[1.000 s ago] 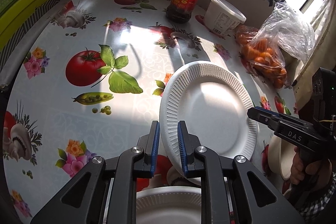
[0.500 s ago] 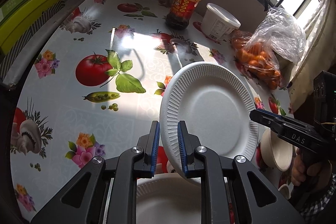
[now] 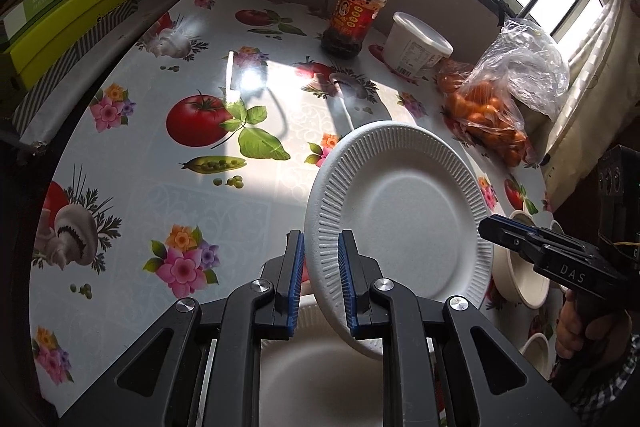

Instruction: Organize plates and bowls

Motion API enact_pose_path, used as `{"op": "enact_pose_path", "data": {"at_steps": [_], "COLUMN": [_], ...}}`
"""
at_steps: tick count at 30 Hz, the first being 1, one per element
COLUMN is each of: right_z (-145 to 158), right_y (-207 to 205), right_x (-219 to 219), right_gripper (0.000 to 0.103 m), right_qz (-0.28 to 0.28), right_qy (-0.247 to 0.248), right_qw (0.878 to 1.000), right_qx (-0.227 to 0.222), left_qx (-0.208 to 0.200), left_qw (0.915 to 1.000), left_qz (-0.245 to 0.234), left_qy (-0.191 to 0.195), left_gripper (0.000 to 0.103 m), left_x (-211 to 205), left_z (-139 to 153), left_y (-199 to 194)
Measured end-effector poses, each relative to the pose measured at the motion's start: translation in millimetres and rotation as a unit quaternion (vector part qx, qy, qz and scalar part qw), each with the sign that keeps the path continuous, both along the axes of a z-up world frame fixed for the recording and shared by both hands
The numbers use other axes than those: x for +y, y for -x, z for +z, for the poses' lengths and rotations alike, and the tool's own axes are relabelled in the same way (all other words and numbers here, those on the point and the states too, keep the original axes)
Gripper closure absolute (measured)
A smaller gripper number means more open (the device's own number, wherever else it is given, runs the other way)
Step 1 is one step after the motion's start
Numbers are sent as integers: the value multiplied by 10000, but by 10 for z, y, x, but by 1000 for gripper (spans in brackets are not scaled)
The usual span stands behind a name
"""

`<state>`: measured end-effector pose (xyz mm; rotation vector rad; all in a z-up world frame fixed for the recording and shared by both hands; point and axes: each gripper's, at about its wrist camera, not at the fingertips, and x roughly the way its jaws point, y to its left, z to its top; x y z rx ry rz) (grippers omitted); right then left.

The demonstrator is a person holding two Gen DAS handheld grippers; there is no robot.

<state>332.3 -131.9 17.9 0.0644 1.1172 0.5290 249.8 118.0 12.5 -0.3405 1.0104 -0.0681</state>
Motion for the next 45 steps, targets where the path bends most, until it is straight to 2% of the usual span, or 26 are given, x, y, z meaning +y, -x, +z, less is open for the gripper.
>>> {"op": "enact_pose_path", "data": {"at_steps": [16,45], "right_z": [-12,-104], "right_y": [398,978], "right_x": [102,329], "right_gripper": [81,81], "right_qz": [185,447], "right_qy": [-210,-204], "right_qw": [9996,9988], "right_qx": [23,72], "left_qx": [2,31], "left_qw": [9999,9996], "left_qz": [133,269], "left_qy": [19,63], "left_gripper": [85,85], "left_x": [168,382], "left_z": [-42,-138], "left_y": [429,1044]}}
